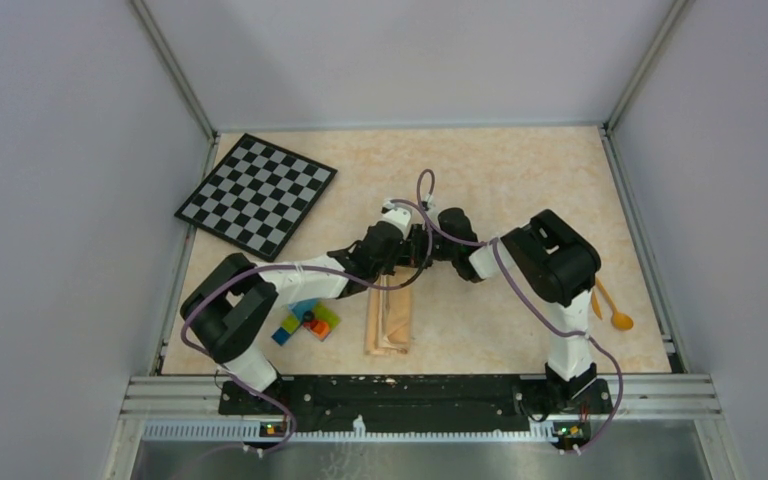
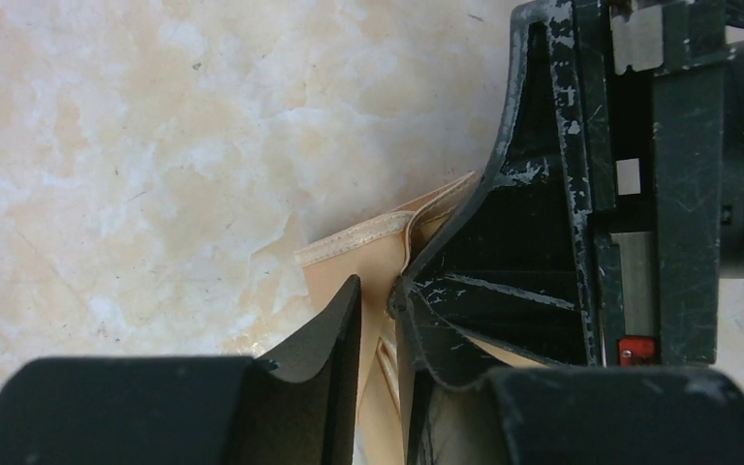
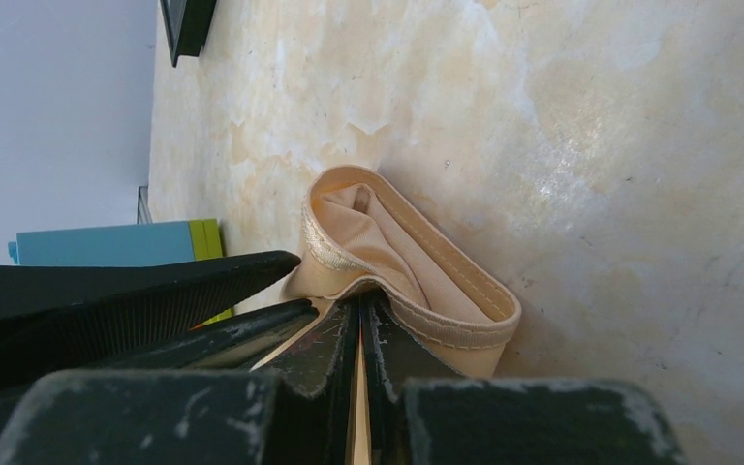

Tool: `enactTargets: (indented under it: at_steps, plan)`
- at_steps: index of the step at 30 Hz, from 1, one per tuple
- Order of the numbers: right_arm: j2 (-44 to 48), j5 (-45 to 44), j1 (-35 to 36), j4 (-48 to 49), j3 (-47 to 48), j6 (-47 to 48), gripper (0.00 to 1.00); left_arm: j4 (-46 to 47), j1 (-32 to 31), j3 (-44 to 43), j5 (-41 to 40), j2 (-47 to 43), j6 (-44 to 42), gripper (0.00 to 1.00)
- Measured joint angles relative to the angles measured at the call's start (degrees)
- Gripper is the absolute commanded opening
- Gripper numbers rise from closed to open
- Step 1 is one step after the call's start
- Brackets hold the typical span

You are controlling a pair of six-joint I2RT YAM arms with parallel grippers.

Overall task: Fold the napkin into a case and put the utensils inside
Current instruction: Grasp the top corner of the smaller rectangle folded napkin from the folded napkin.

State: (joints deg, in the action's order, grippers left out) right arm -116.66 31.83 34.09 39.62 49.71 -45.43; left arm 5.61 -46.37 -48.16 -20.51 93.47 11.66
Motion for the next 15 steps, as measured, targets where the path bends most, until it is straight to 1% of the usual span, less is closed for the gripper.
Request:
enactTargets:
  at_steps: [3,12,15]
  plan:
    - [-0.07,0.17,-0.02,0.00,0.02,-0.02,0.03,-0.02,-0.31,-0.61,-1.09,1.16,-0.61,0.21]
    - [-0.24,0.76,-0.13,-0.22,0.28,-0.02,0.03,-0.55,-0.46,-1.44,-3.63,2.71,-1.22,0.24]
    - [-0.26,0.81,-0.13,-0.22,0.31,-0.02,0.03,-0.63,-0.50,-1.44,-3.67,2.71,-1.20,0.21]
